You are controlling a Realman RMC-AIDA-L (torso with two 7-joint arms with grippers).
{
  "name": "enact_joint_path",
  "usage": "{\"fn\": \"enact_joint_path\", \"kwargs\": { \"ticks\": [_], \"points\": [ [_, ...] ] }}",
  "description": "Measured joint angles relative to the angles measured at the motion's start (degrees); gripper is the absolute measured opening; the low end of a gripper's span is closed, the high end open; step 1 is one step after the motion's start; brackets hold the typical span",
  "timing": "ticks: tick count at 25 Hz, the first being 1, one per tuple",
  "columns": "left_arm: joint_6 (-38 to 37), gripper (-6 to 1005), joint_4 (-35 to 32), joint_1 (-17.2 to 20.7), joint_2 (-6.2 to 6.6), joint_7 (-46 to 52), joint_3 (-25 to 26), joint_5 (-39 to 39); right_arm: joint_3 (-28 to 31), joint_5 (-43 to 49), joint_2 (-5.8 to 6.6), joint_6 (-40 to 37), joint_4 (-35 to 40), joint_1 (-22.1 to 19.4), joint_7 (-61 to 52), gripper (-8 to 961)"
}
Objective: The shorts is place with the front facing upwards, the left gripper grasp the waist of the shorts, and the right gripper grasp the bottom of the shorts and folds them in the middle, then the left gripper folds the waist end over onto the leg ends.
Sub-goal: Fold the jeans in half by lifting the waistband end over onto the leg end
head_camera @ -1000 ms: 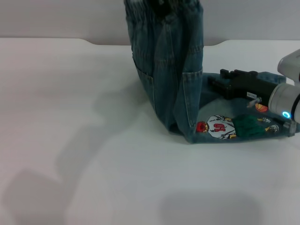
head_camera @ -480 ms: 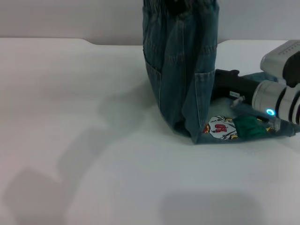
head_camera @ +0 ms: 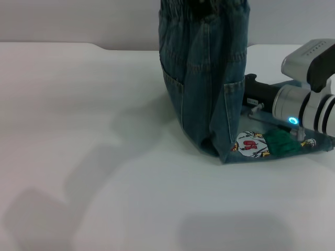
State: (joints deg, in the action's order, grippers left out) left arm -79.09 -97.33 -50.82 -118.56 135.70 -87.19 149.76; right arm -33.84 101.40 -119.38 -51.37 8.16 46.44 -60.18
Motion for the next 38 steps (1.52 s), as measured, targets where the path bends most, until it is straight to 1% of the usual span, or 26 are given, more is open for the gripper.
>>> {"fn": "enact_joint_path", "kwargs": {
  "ticks": [13,24,38],
  "points": [
    [0.37,48,-0.06,-0.02,0.00,-0.25,-0.02,0.08,-0.64,0.17,0.03,-2.55,-2.67,1.77,-1.08,444],
    [0.66,48,0.16,0.19,0.03,-0.44,-0.69,0.08,-0.72,0.21,-0.01,-5.21,-3.34,3.32,-2.42,444],
    [0.78,48,0.41,0.55,0.09,-1.06,-0.69,0.00,-1.00,0.21,-0.15,-6.01,-5.31,5.76,-2.58,443]
  ]
}}
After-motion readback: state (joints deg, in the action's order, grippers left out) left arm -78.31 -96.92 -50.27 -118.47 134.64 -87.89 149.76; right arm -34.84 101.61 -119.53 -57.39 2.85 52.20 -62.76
